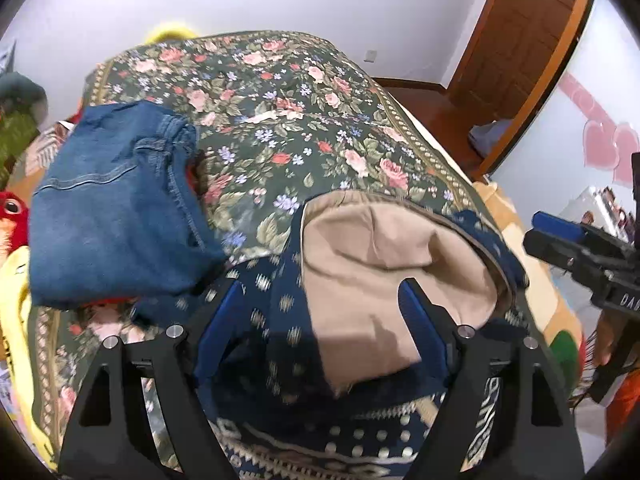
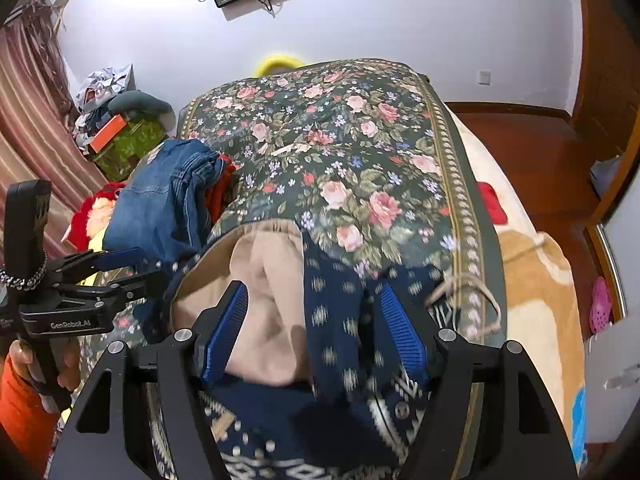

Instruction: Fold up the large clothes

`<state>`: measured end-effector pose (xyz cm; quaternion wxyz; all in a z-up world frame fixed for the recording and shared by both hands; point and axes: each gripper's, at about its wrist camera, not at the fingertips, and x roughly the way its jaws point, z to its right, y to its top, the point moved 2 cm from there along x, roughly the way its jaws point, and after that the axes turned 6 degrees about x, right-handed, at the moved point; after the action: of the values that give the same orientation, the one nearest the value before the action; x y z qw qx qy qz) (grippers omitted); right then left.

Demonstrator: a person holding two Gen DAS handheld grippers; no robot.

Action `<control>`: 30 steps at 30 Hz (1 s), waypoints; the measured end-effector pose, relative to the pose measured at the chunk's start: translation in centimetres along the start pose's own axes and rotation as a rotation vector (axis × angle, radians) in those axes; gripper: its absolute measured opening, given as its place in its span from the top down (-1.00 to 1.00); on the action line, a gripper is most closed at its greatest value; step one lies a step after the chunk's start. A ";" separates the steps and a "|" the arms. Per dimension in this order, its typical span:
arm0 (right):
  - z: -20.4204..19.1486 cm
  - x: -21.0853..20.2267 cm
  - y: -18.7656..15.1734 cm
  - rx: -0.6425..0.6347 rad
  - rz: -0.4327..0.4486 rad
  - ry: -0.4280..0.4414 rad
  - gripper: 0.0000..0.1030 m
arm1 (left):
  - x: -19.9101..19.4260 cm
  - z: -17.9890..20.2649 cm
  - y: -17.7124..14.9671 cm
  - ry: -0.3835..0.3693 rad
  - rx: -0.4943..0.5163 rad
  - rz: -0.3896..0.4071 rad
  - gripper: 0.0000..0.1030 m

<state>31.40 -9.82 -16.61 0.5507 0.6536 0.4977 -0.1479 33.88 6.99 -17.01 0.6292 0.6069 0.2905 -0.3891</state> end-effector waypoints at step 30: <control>0.4 6.8 1.0 0.037 -0.228 0.123 0.75 | 5.1 0.9 2.4 -0.041 0.162 0.010 0.83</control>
<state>35.46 -6.78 -21.24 0.4867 0.6106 0.5988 -0.1783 38.53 5.31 -19.92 0.5858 0.6492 0.2418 -0.4206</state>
